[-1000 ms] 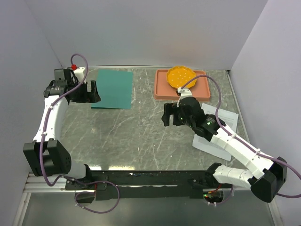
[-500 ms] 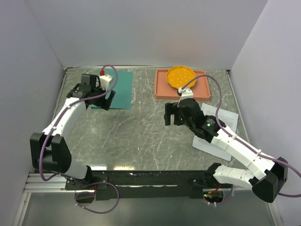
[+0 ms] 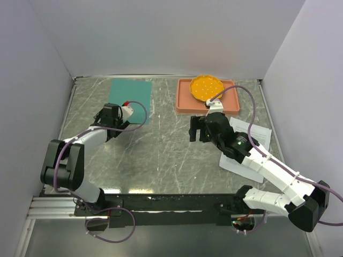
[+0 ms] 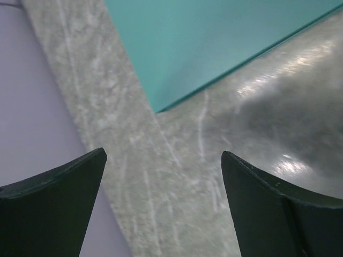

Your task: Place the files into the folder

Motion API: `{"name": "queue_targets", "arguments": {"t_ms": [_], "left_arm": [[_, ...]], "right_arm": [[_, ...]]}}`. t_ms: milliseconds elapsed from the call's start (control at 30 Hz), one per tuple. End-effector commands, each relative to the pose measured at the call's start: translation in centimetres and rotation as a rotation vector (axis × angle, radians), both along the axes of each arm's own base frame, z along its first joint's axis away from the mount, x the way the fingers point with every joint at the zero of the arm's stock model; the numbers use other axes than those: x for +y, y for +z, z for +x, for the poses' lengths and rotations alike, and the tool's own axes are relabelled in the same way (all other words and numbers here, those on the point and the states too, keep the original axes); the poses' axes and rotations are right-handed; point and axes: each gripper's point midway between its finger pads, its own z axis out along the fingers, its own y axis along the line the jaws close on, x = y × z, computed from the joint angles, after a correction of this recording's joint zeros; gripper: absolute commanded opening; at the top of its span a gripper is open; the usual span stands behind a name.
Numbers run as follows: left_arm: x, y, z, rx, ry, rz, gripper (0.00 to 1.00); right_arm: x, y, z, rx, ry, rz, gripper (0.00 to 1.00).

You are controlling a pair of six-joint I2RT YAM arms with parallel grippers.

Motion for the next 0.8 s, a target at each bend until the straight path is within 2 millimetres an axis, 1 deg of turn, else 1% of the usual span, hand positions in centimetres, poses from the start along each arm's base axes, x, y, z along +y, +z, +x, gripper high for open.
{"name": "queue_targets", "arguments": {"t_ms": [0,33,100,133,200,233,300,467,500,533,767], "left_arm": [[0.9,2.9,2.9,-0.179,-0.012,0.147,0.96],[1.0,2.1,2.6,-0.164,-0.026,0.175,0.96],[0.9,1.9,2.7,-0.179,-0.035,0.188,0.96],[0.8,1.3,2.7,-0.166,-0.043,0.195,0.96],[0.8,0.9,2.9,-0.167,-0.041,0.201,0.96],[0.9,0.3,2.9,-0.154,-0.046,0.211,0.96],[0.9,-0.2,3.0,-0.153,-0.049,0.229,0.96],[0.9,-1.5,4.1,-0.145,-0.048,0.268,0.96],[0.8,-1.4,4.5,-0.15,-0.044,0.269,0.96],[0.7,-1.9,4.6,-0.137,-0.046,0.275,0.96],[0.4,-2.0,5.6,-0.162,-0.056,0.289,0.97]], "right_arm": [[0.0,0.6,0.3,-0.02,-0.025,0.017,0.95],[0.0,0.6,0.4,-0.019,-0.03,0.018,0.94],[0.1,0.5,0.4,-0.018,-0.024,0.015,0.93],[0.2,0.6,0.4,-0.019,-0.027,0.018,0.93],[0.2,0.6,0.5,-0.015,-0.027,0.012,0.92],[0.2,0.8,0.5,-0.018,-0.024,0.012,0.92],[0.2,1.0,0.5,-0.02,-0.027,0.012,0.92],[0.4,1.6,0.7,-0.042,-0.017,0.029,0.91],[0.4,1.7,0.7,-0.042,-0.015,0.028,0.91],[0.4,1.9,0.7,-0.044,-0.016,0.024,0.91],[0.8,1.8,1.2,-0.036,-0.013,0.015,0.9]]}}
